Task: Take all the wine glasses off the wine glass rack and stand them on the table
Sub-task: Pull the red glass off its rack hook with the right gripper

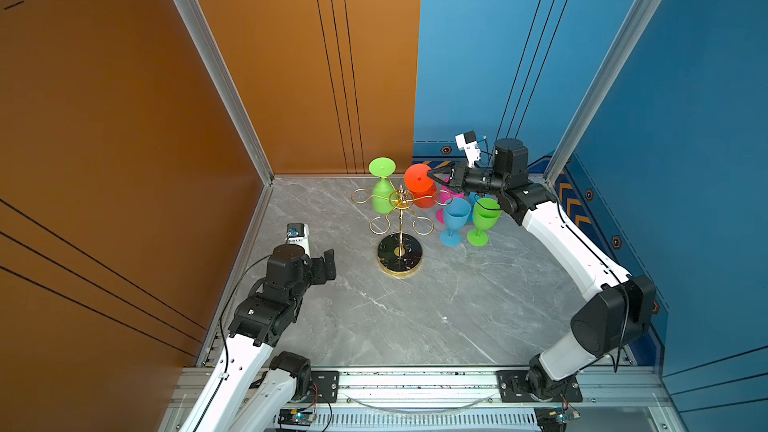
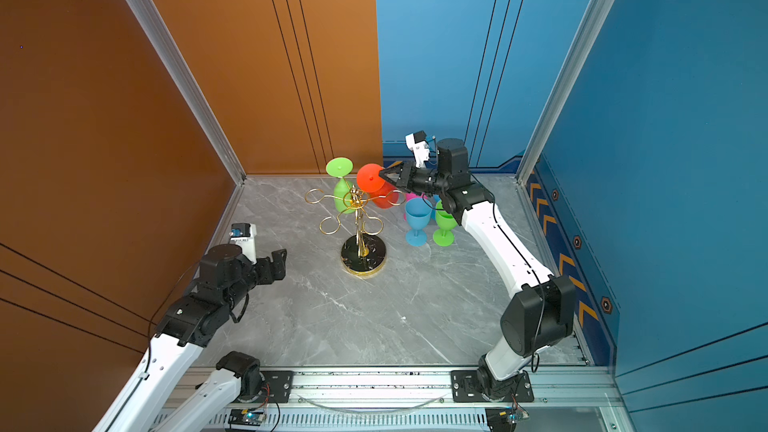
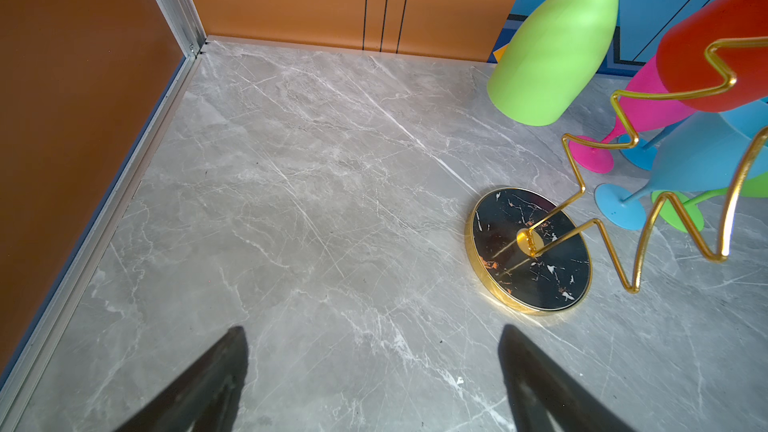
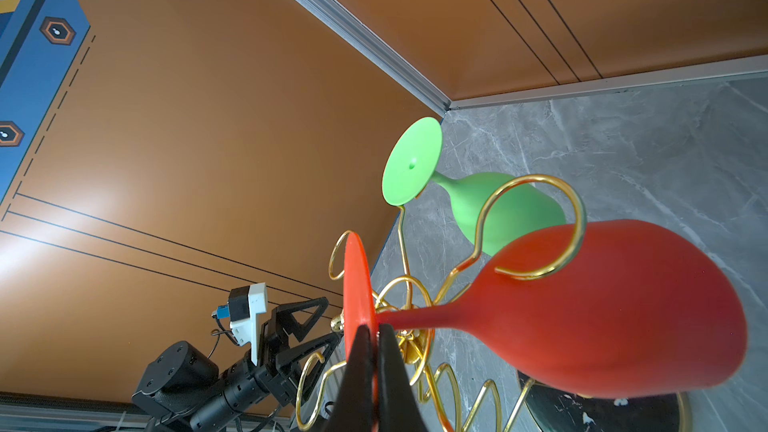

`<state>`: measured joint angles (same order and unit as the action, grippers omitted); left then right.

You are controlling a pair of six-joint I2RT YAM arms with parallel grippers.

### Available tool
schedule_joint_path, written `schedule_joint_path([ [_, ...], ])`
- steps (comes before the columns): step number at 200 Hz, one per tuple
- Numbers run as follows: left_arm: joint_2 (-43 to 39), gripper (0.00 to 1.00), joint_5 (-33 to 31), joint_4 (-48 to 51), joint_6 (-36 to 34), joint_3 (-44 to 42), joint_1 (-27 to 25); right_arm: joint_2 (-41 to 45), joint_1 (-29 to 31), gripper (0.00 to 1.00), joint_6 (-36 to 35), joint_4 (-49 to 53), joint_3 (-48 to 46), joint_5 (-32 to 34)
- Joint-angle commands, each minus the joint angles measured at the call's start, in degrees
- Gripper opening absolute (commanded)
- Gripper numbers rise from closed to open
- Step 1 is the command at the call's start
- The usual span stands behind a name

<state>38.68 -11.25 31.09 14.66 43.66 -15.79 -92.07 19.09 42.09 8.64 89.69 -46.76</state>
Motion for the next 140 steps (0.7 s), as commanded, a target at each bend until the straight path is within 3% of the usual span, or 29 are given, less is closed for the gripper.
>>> schedule_joint_path([
  [1,-0.5,0.94,1.4,-0.3,0.6,-0.3,0.7,2.1,-1.0,0.0,-2.0,1.8,-1.2,-0.4],
  [140,-0.2,0.94,3.9,-1.2,0.6,-0.5,0.9,7.0,-6.1,0.0,-4.9,6.3,-2.6,-0.4],
])
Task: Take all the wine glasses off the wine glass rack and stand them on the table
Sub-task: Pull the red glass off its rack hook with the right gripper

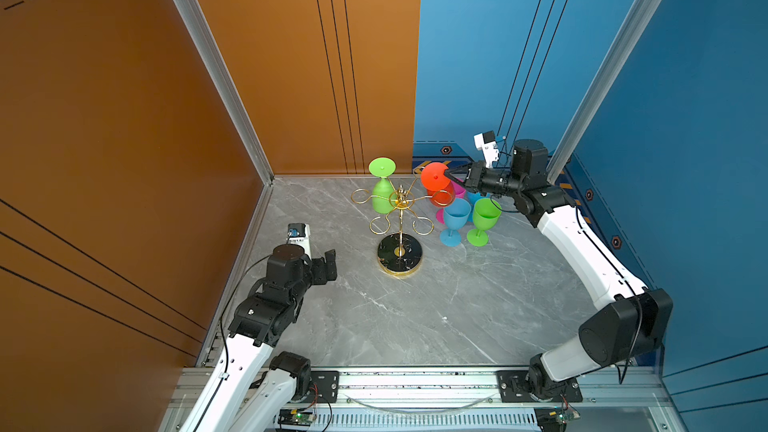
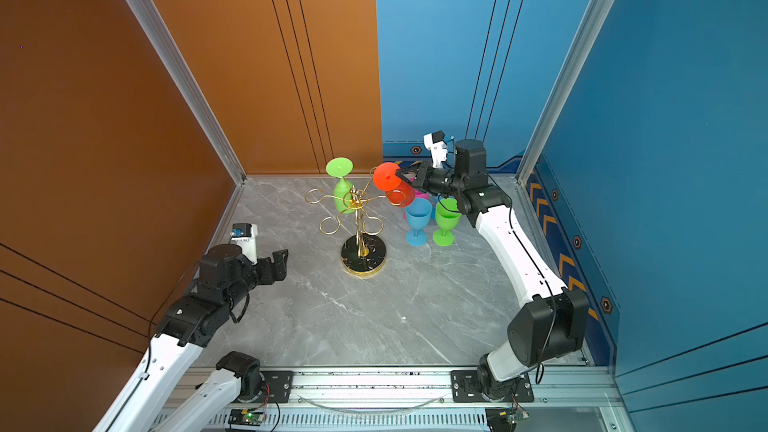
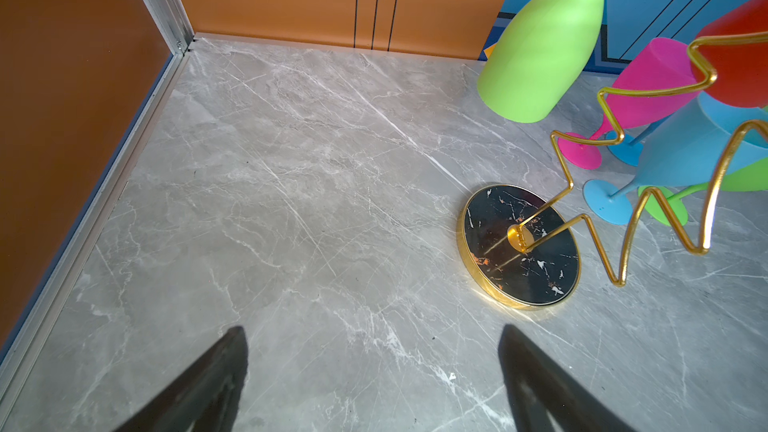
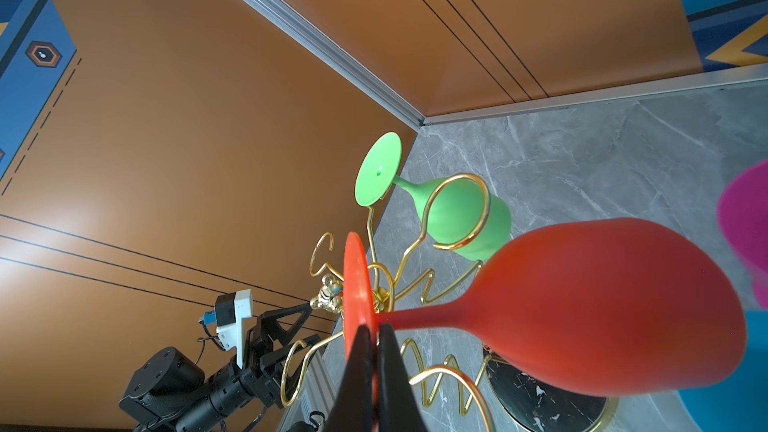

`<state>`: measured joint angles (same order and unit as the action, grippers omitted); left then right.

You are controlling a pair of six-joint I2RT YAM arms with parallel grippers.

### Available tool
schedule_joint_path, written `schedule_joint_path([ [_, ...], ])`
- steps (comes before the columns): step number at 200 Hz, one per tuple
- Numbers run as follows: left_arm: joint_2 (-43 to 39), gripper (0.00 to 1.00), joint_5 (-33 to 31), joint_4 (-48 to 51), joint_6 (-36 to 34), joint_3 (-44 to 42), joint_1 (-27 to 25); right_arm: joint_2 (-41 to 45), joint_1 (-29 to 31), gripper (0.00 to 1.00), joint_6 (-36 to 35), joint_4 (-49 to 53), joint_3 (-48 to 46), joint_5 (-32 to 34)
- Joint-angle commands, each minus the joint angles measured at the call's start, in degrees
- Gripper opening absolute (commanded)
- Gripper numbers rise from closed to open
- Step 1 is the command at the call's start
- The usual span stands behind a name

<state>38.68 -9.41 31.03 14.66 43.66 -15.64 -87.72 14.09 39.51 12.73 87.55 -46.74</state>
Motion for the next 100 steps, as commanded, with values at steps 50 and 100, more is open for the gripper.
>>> schedule_joint_path([
  [50,0.1,0.94,3.7,-1.6,0.5,-0.6,0.8,5.4,-3.0,0.0,-4.7,5.9,-0.7,1.1],
  [100,0.8,0.94,5.4,-2.1,0.5,-0.6,1.0,9.6,-4.2,0.0,-8.1,10.7,-2.1,4.0],
])
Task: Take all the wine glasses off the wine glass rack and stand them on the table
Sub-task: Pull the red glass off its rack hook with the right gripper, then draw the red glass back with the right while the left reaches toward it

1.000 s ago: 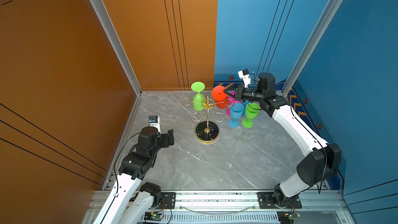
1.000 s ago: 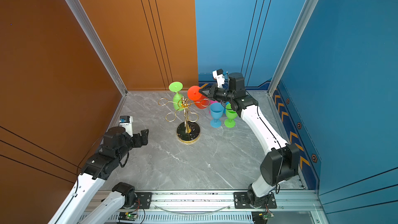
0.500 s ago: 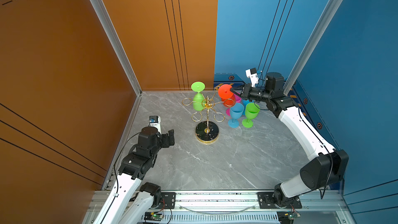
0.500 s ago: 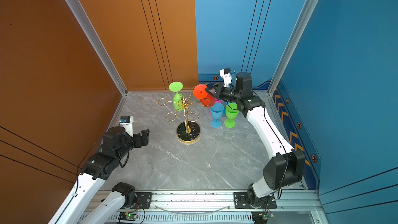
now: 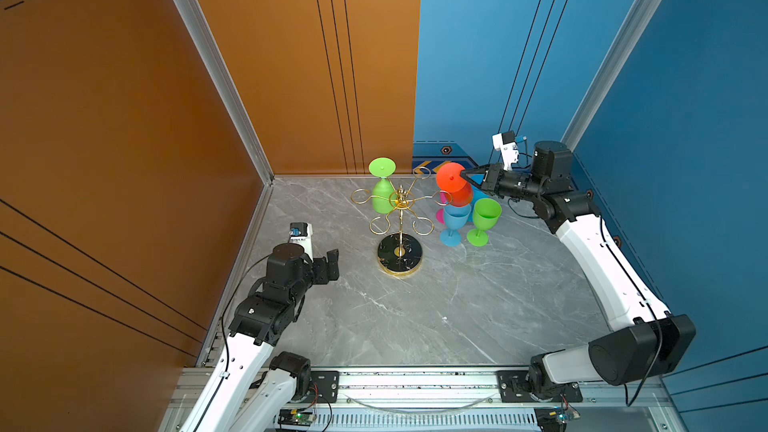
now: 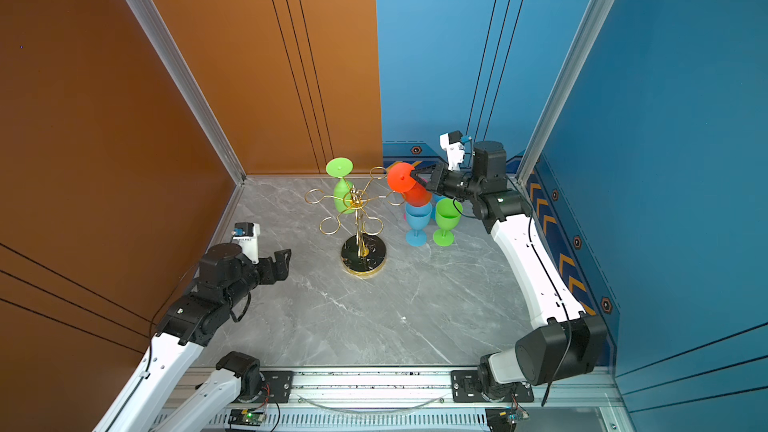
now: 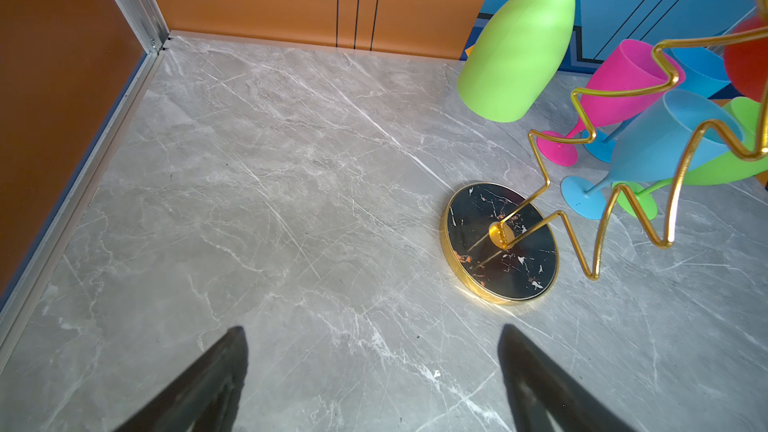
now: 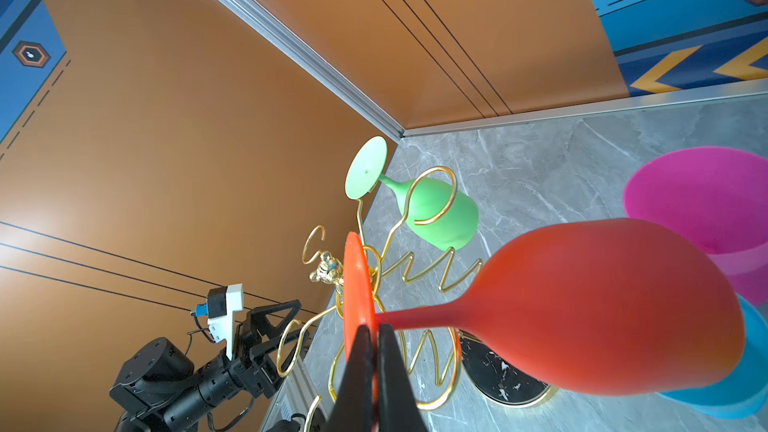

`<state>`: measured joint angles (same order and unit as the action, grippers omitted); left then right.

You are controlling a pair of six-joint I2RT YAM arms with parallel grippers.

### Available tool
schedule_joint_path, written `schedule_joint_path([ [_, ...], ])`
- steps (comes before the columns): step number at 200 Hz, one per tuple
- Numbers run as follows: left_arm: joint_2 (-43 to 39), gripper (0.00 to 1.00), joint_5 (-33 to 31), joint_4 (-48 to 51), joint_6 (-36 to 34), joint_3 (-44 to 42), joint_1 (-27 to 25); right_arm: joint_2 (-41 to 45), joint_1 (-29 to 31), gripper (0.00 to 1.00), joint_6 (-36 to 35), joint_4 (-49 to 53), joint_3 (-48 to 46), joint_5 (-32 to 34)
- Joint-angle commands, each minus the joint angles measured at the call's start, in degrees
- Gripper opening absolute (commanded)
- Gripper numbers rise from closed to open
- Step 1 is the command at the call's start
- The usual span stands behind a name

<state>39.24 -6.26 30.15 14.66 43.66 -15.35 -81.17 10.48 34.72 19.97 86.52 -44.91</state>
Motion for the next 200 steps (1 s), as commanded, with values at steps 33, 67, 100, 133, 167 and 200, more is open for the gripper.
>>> schedule_joint_path([
  [33,0.5,0.94,3.7,-1.6,0.6,-0.6,0.7,6.5,-1.0,0.0,-5.1,6.2,-2.7,3.9],
  [67,1.2,0.94,5.5,-2.0,0.8,-0.5,0.8,10.7,-1.0,0.0,-5.7,7.6,-5.7,5.0],
  [100,2.3,0.94,7.3,-1.9,1.0,-0.1,0.8,14.5,-0.8,0.0,-6.4,9.3,-8.3,5.6],
  [133,3.1,0.94,8.8,-2.0,1.0,0.1,0.8,18.4,-0.8,0.0,-7.9,12.3,-11.1,6.3],
  [167,3.6,0.95,11.9,-2.5,0.8,0.3,0.8,22.5,-0.6,0.0,-8.5,14.3,-14.1,6.5],
  [200,4.6,0.95,13.9,-2.8,1.3,0.2,0.7,24.8,0.0,0.0,-8.8,16.1,-16.0,6.1],
])
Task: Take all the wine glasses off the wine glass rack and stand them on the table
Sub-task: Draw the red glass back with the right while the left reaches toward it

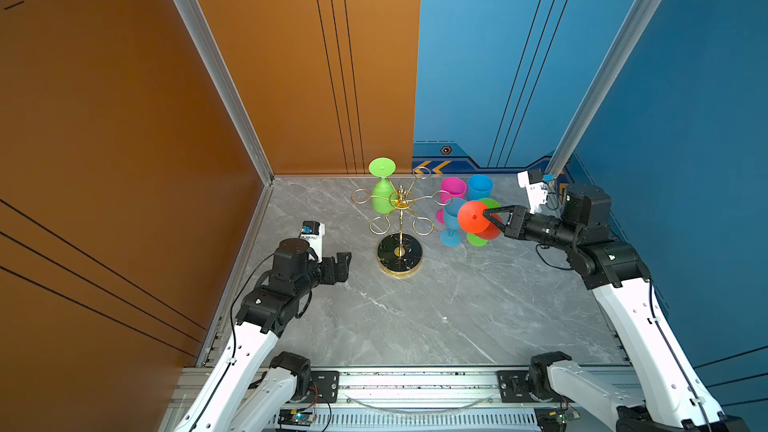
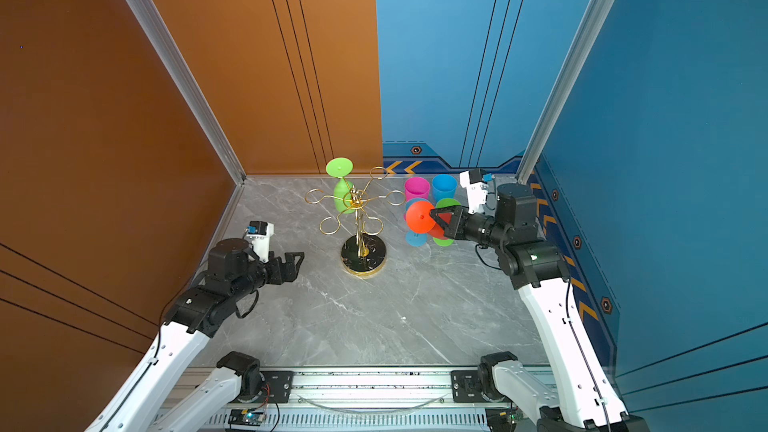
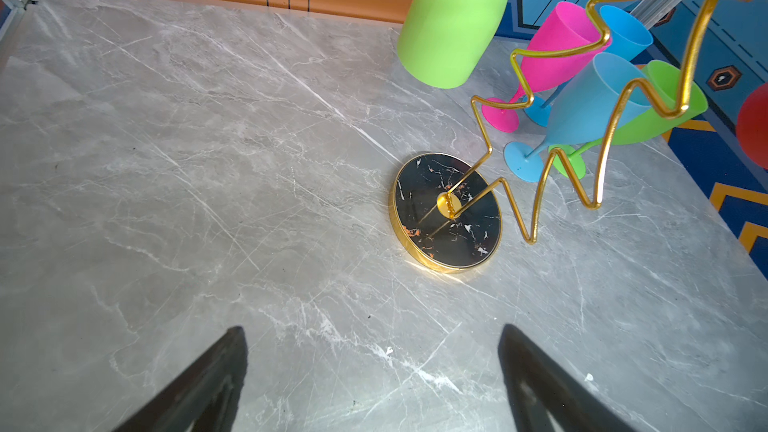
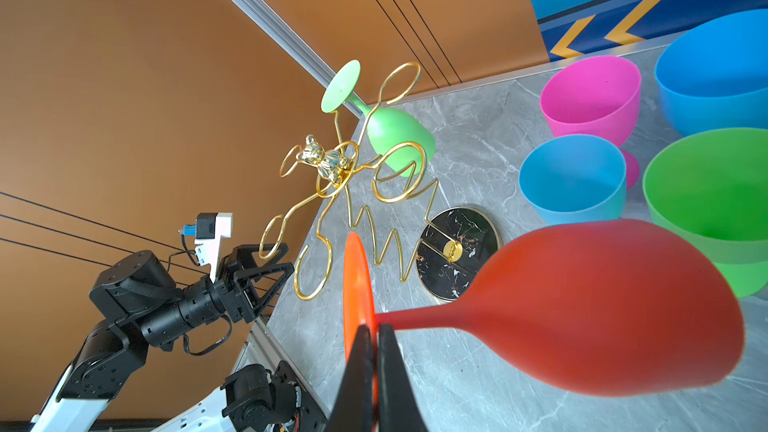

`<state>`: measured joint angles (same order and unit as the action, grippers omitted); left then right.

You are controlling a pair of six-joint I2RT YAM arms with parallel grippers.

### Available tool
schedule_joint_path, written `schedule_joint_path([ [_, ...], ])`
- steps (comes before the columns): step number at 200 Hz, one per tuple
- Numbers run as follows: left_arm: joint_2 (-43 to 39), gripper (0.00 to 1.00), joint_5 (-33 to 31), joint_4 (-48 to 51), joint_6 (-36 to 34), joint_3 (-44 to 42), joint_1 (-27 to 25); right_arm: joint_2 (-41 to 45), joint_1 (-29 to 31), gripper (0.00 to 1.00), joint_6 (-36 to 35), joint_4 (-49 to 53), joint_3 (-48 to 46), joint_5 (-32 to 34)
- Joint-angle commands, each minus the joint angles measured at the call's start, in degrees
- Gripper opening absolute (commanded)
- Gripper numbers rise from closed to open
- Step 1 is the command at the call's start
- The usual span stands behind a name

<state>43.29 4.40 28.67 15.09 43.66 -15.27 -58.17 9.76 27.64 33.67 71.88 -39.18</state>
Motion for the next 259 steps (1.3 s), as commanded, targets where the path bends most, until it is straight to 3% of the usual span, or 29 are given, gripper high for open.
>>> schedule_joint_path([
  [1,0.6,0.95,3.3,-1.4,0.8,0.2,0.6,1.8,0.8,0.0,-1.8,2.5,-1.5,0.4],
  [67,0.6,0.95,8.4,-2.4,1.6,-0.7,0.0,5.4,3.3,0.0,-4.4,6.1,-5.5,0.7],
  [161,0.5,0.94,24.2,-5.9,4.8,-3.4,-1.1,6.4,9.4,0.0,-7.7,4.9,-9.4,0.2],
  [259,-0.1,0.89,36.3,-14.5,9.9,-6.2,-6.7,5.4,17.1,0.0,-10.1,1.5,-12.0,-0.1],
])
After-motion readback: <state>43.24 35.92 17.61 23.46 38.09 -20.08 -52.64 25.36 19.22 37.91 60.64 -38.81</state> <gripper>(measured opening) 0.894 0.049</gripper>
